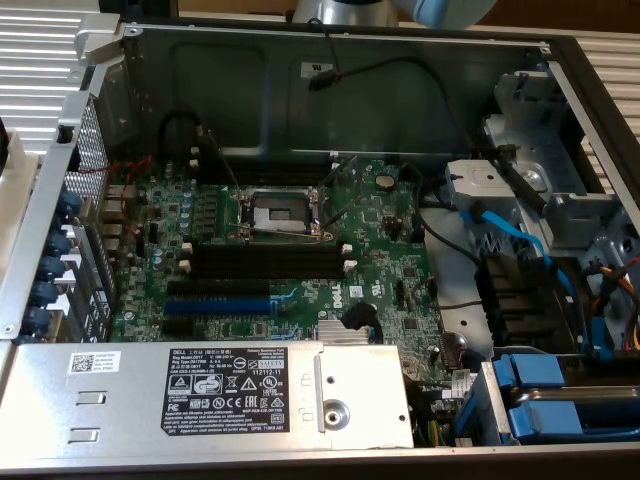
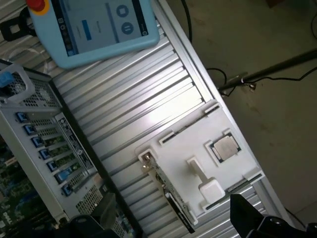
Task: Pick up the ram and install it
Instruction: 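Reach for the ram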
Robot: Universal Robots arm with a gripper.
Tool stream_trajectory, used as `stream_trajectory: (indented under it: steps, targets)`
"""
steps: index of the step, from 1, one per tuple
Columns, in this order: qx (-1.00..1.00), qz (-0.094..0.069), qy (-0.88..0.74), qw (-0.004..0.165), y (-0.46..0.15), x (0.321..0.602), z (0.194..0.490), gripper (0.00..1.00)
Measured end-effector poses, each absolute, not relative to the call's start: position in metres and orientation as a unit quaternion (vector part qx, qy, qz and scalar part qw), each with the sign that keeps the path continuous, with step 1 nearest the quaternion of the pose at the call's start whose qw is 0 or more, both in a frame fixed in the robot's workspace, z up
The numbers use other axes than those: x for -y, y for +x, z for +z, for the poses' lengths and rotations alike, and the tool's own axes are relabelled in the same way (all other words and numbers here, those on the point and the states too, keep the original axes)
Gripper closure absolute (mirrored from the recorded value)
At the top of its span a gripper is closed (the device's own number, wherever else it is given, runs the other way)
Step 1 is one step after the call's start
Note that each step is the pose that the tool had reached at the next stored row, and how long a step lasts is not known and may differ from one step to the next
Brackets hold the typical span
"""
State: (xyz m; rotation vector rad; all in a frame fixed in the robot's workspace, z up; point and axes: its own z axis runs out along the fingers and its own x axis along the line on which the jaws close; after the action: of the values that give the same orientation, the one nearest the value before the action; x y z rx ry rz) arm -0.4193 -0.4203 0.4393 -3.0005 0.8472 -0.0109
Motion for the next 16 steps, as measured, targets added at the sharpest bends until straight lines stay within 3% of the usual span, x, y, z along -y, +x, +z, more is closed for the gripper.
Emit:
stream_trajectory:
  steps: [4,8,13,14,16]
  targets:
    - [-0.272,-0.003,-0.962,0.012,-0.4193,0.4203,0.4393,0.1]
    - [-0.272,-0.003,-0.962,0.012,-0.4193,0.4203,0.4393,0.28]
    - [-0.272,-0.003,-0.962,0.012,-0.4193,0.4203,0.4393,0.28]
    - [-0.272,-0.004,-0.962,0.012,-0.4193,0.4203,0.4393,0.37]
    - [-0.272,-0.004,-0.962,0.012,-0.4193,0.4203,0.4393,0.37]
